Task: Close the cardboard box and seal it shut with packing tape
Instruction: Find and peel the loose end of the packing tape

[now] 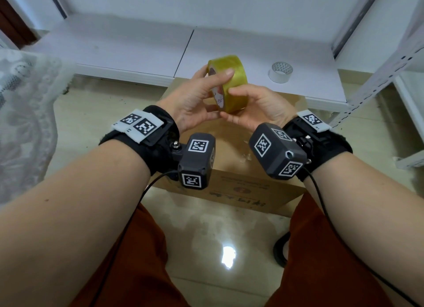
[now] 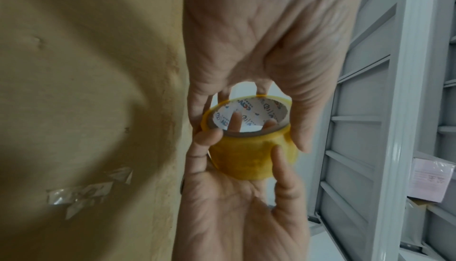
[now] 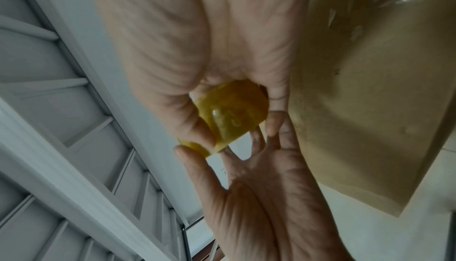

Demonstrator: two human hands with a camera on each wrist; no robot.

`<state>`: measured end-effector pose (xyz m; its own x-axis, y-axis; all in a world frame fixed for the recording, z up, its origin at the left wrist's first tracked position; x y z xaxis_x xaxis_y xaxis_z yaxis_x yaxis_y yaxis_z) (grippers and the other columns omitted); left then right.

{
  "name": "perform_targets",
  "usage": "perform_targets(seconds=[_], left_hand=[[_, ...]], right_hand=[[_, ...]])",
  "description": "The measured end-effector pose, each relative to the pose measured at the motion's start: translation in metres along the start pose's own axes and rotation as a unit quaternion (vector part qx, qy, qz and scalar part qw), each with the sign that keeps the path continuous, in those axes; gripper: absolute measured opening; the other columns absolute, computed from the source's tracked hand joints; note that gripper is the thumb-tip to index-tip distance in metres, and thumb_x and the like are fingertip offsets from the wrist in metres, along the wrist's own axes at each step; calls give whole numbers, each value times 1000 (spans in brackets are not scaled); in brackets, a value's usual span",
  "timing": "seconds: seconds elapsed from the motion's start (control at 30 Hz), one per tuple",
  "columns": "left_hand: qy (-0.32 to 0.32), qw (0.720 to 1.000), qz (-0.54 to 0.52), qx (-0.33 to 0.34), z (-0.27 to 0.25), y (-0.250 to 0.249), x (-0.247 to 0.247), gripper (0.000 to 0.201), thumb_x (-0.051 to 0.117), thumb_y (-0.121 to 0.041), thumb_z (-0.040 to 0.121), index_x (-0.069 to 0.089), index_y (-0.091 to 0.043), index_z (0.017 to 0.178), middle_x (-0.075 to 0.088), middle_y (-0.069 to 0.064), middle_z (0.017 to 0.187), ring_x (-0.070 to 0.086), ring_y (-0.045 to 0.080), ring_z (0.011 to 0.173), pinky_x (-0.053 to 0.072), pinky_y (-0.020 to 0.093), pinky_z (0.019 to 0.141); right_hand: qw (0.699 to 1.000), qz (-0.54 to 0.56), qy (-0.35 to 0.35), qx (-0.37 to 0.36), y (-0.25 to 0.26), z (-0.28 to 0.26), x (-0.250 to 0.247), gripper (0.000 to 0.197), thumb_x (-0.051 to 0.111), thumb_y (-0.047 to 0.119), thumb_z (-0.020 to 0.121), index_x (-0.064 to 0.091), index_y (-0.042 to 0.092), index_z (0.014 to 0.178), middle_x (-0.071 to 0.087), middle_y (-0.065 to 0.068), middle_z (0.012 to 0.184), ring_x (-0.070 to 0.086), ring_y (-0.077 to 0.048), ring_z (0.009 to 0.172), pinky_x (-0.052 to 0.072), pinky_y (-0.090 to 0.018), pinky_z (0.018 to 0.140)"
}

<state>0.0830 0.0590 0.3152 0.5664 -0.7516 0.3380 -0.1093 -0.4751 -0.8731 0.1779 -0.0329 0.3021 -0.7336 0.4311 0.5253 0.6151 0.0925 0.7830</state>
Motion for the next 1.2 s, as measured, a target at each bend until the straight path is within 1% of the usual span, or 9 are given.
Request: perform_targets(seconds=[0.13, 0.27, 0.47, 0.57, 0.67, 0.87, 1.03, 1.1, 1.2], left_hand=[[-5, 1000, 4, 5, 3, 3, 2, 62, 73, -25, 83, 46, -25, 139, 61, 13, 119, 65, 37, 103, 57, 44, 81], [-9, 1000, 1, 8, 5, 3, 1, 63, 74, -23, 83, 45, -25, 139, 62, 12, 118, 64, 37, 105, 56, 46, 84], [-13, 1000, -4, 10, 5, 2, 0, 62, 73, -23, 84, 45, -27, 139, 66, 9, 110, 67, 33, 97, 55, 49, 86], [-14, 1000, 3, 9, 4, 1, -1, 58, 72, -25, 85, 47, -25, 137, 65, 11, 113, 67, 34, 97, 57, 44, 79], [-20, 1000, 12, 2, 4, 2, -1, 52, 70, -28, 86, 51, -19, 134, 62, 14, 120, 65, 36, 104, 56, 50, 83], [-34, 999, 9, -14, 5, 4, -2, 49, 67, -35, 88, 53, -16, 131, 59, 18, 125, 62, 39, 108, 57, 45, 77], [-27, 999, -1, -29, 5, 5, -3, 47, 66, -36, 89, 53, -16, 130, 61, 19, 122, 65, 40, 104, 57, 45, 81], [-27, 999, -2, -30, 5, 6, -3, 48, 66, -36, 89, 53, -16, 130, 61, 19, 123, 64, 40, 105, 54, 48, 87], [-26, 999, 0, -23, 5, 6, -2, 49, 67, -34, 88, 52, -17, 132, 60, 18, 124, 62, 39, 109, 57, 46, 80]], right_hand=[[999, 4, -47, -10, -4, 2, -1, 29, 59, 4, 79, 59, 6, 108, 55, -21, 121, 55, -35, 110, 51, -29, 67], [998, 10, -57, -12, -5, 3, -2, 31, 56, -2, 77, 58, 4, 107, 50, -26, 134, 50, -39, 124, 50, -30, 65], [998, 12, -46, -28, -5, 3, 2, 31, 44, -10, 78, 53, 2, 106, 51, -21, 116, 51, -34, 106, 50, -27, 60], [999, 3, -40, -29, -4, 2, 2, 24, 58, 3, 87, 58, 2, 112, 57, -20, 121, 56, -31, 106, 51, -27, 64], [998, -17, -65, -14, -7, 4, -3, 47, 68, 24, 86, 58, 2, 126, 58, -19, 129, 60, -27, 106, 54, -28, 70], [999, -2, -34, -14, -7, 6, -1, 26, 60, 13, 90, 59, 8, 116, 56, -17, 123, 56, -29, 107, 54, -29, 68], [1000, 12, -25, -4, -8, 10, -5, 48, 62, 11, 87, 51, 6, 133, 44, -24, 142, 44, -38, 131, 52, -33, 77], [999, 25, -27, 1, -7, 9, -5, 52, 62, 10, 85, 49, 5, 136, 43, -24, 143, 46, -37, 130, 51, -34, 79], [997, 46, -55, 0, -7, 9, -6, 58, 65, 8, 78, 50, 4, 133, 46, -23, 141, 55, -33, 113, 52, -34, 71]])
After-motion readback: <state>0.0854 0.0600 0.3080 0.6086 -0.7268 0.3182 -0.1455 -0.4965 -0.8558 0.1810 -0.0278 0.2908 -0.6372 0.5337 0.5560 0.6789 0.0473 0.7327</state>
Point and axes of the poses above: each hand's wrist, its own z-axis towards the middle knuckle, its own x-axis out of the palm, y = z × x, the point moved 3 cm from there along z, towards the middle knuckle
